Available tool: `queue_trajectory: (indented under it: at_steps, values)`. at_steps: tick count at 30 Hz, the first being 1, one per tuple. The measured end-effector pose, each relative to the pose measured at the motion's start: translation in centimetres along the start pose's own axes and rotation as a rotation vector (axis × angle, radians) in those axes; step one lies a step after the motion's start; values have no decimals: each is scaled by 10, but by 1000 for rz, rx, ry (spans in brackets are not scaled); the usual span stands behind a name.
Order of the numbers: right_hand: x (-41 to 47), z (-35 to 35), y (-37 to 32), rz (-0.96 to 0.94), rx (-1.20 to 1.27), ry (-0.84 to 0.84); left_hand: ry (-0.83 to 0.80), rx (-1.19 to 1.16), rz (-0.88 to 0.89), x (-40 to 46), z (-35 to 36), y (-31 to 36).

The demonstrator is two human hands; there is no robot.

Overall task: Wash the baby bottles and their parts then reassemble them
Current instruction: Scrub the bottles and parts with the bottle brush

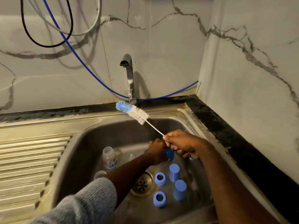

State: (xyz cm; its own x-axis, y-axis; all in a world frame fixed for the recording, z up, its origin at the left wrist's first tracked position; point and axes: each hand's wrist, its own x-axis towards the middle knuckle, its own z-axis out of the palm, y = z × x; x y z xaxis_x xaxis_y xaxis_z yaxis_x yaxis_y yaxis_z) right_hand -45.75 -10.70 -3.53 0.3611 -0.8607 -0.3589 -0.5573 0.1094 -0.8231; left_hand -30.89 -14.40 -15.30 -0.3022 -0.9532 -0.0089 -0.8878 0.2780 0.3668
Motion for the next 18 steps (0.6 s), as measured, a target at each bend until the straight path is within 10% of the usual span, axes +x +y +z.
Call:
queue_trajectory:
  at_steps: [18]
  values:
    - [12, 31, -4, -306, -174, 60, 674, -1700, -430, -149, -146, -77]
